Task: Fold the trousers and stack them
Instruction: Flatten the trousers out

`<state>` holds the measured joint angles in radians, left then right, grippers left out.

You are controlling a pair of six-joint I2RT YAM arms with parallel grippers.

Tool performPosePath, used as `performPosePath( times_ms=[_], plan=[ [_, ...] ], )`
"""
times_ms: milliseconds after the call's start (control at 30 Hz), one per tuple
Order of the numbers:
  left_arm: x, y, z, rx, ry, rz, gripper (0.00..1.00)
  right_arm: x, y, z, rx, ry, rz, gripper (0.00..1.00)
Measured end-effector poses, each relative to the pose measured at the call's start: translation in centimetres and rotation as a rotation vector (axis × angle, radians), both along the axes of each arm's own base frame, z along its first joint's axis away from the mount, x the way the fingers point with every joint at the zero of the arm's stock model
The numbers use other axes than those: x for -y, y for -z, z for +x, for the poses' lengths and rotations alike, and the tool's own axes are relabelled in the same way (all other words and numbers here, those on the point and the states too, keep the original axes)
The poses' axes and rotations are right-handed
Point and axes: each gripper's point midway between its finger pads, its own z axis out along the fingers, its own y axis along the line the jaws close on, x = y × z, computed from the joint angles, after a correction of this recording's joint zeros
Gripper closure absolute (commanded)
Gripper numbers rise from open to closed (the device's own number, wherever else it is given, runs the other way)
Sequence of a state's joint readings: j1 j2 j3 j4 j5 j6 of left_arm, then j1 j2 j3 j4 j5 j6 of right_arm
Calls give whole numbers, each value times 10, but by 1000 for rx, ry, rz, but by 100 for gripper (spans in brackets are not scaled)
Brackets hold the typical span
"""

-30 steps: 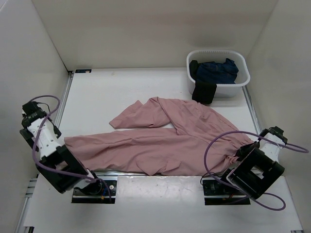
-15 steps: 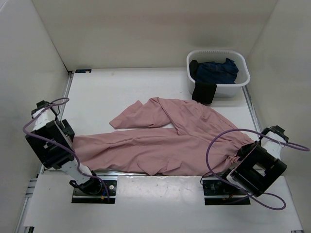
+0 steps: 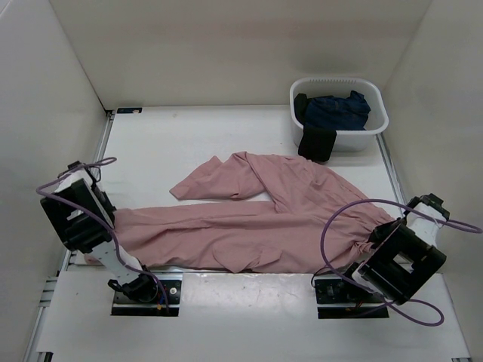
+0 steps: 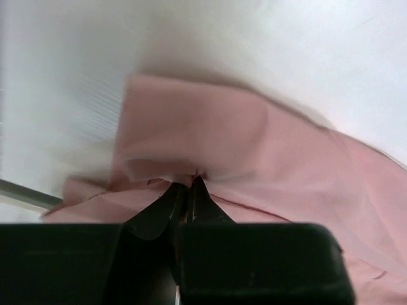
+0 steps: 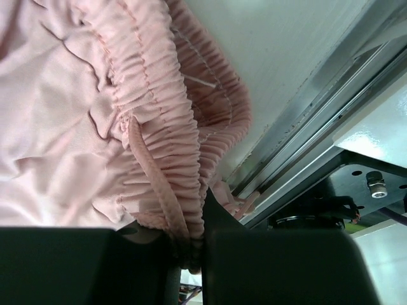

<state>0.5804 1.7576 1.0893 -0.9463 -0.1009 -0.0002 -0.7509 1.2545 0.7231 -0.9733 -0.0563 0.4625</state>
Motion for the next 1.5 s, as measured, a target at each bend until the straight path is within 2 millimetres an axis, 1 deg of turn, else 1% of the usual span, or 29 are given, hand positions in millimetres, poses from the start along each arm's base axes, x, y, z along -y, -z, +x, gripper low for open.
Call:
performPosePath(
  times_ms=[67, 167, 200, 233, 267, 333, 367, 400, 467, 533, 600, 633, 667, 733, 767, 833, 867, 900, 933, 967, 1033, 1100, 1167, 1233, 1333, 1367, 1433, 1467, 1500],
  plan=[
    [-11, -17, 15, 72, 0, 52, 86, 2, -3, 2, 6, -1, -8, 88],
    [-24, -56, 39, 200, 2, 140, 86, 1, -4, 1, -1, -2, 0, 88],
    [-27, -67, 44, 233, 6, 164, 71, -1, -5, -1, -8, -2, 7, 88],
    [-28, -72, 47, 249, 11, 177, 57, -2, -5, -2, -12, -2, 11, 85],
    [-30, -75, 48, 257, 17, 197, 40, -2, -5, -3, -15, -2, 11, 68],
    [-35, -73, 45, 246, 10, 224, 19, 1, -4, -1, -12, 4, -4, 40],
    [-36, -69, 42, 229, 2, 228, 16, 3, -4, -1, -9, 2, -10, 26],
    [-36, -65, 38, 212, 3, 226, 14, 4, -3, 0, -8, 2, -15, 22],
    [-34, -60, 31, 172, 2, 218, 12, 5, -3, -1, -9, -7, -20, 20],
    [-31, -61, 32, 155, 15, 215, 12, 5, -3, 0, -10, -9, -18, 19],
    [-27, -73, 44, 166, 48, 216, 9, 8, -7, 2, -9, -12, -28, 19],
    [-22, -86, 58, 185, 82, 222, 6, 11, -11, 6, -4, -23, -44, 19],
    [-17, -99, 75, 220, 118, 232, 4, 14, -15, 9, 1, -32, -60, 19],
    [6, -134, 119, 308, 217, 252, 4, 21, -26, 19, 8, -72, -127, 19],
    [26, -153, 146, 373, 286, 258, 4, 25, -34, 27, 18, -102, -170, 18],
    [79, -178, 187, 464, 430, 234, 4, 31, -54, 41, 50, -149, -267, 18],
    [111, -184, 205, 498, 508, 204, 5, 33, -62, 46, 65, -162, -305, 18],
    [138, -184, 218, 515, 570, 175, 6, 35, -70, 50, 73, -171, -340, 18],
    [166, -183, 229, 526, 629, 144, 6, 38, -78, 54, 83, -176, -373, 18],
    [198, -176, 241, 536, 695, 109, 6, 42, -85, 57, 91, -180, -409, 18],
    [251, -150, 258, 517, 797, 47, 6, 45, -88, 59, 91, -184, -426, 18],
    [282, -125, 271, 498, 851, 11, 6, 43, -84, 61, 85, -200, -409, 18],
    [307, -94, 283, 470, 890, -15, 6, 38, -77, 68, 97, -224, -366, 18],
    [321, -64, 289, 436, 912, -30, 4, 30, -70, 81, 131, -250, -299, 18],
    [327, -20, 283, 350, 928, -44, 8, 20, -59, 99, 176, -277, -214, 17],
    [326, -9, 279, 325, 929, -47, 9, 17, -55, 104, 186, -282, -187, 17],
    [325, 4, 270, 284, 933, -52, 20, 13, -47, 111, 193, -286, -143, 17],
    [325, 3, 268, 284, 934, -55, 26, 11, -42, 114, 189, -283, -119, 17],
    [324, 5, 265, 279, 937, -58, 42, 10, -38, 116, 183, -279, -102, 15]
  ],
)
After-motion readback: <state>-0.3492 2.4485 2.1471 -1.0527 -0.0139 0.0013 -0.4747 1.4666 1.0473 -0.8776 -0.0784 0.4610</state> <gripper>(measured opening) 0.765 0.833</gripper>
